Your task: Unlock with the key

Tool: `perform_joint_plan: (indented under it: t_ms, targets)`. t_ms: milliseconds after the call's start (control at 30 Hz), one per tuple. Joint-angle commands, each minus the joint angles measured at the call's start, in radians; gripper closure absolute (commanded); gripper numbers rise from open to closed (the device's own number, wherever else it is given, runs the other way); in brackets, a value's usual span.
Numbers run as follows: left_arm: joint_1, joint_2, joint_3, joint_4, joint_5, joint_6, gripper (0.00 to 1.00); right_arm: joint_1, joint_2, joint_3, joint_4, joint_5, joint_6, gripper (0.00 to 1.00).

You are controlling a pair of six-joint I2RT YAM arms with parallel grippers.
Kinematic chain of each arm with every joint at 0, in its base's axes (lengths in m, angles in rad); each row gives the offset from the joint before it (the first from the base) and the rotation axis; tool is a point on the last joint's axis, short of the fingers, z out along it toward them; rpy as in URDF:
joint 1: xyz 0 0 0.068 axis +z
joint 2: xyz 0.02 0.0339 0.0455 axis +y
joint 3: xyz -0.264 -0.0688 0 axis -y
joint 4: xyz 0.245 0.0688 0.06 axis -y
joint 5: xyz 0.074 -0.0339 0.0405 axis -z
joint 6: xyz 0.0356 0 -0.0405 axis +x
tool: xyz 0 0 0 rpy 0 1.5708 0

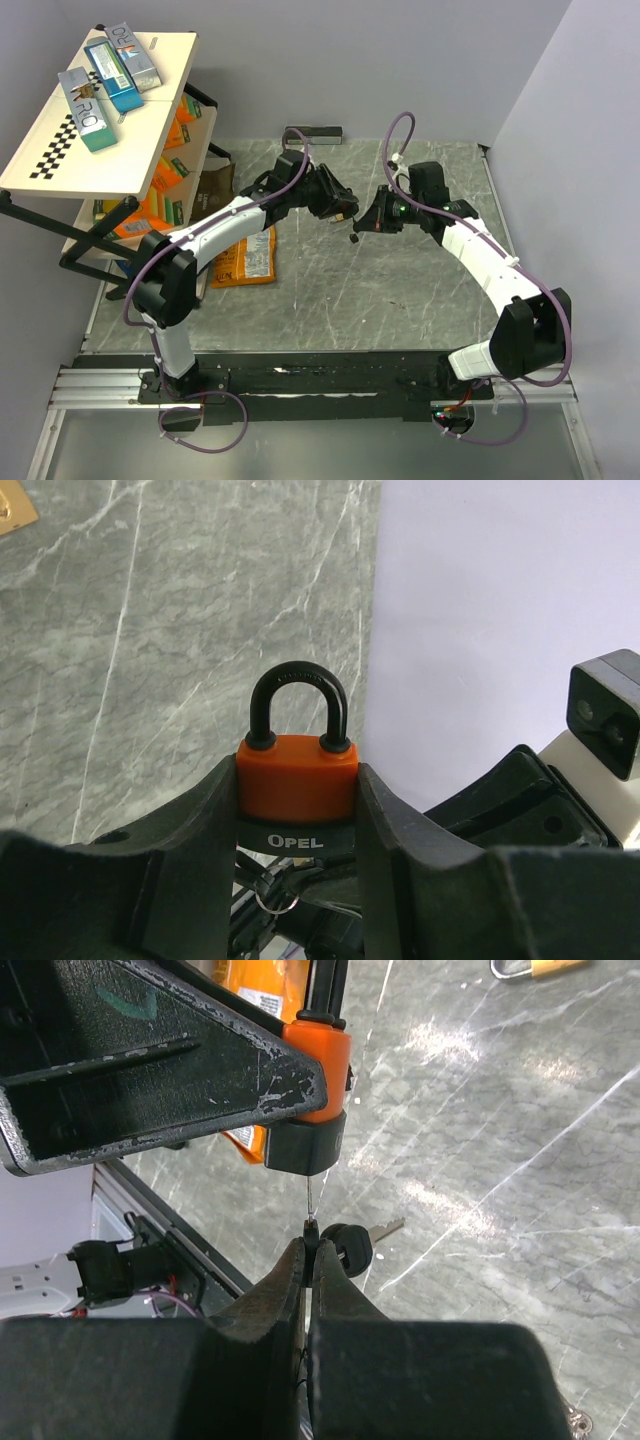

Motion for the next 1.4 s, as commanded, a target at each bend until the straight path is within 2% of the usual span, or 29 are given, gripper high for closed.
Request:
perform_joint_plan:
  t_ms: [0,333,867,1200,1367]
  targets:
    - [-0.009,-0.036,0.0,0.02,0.077,-0.004,0.99,-0.037,0.015,0.066,0.096,0.136,0.01,1.0]
    - [-0.009,-0.035,-0.004,0.024,0.078,-0.006,0.99,-0.032,0.021,0.094,0.152,0.174,-0.021,1.0]
    - [-0.01,-0.012,0.03,0.008,0.087,0.002,0.99,0.011,0.073,0.163,0.16,0.263,-0.099,1.0]
    - [-0.01,-0.002,0.049,-0.004,0.089,0.006,0.99,0.055,0.072,0.194,0.152,0.386,-0.148,1.0]
    - [-0.01,0.002,0.055,-0.006,0.09,0.009,0.99,0.057,0.073,0.197,0.162,0.389,-0.137,1.0]
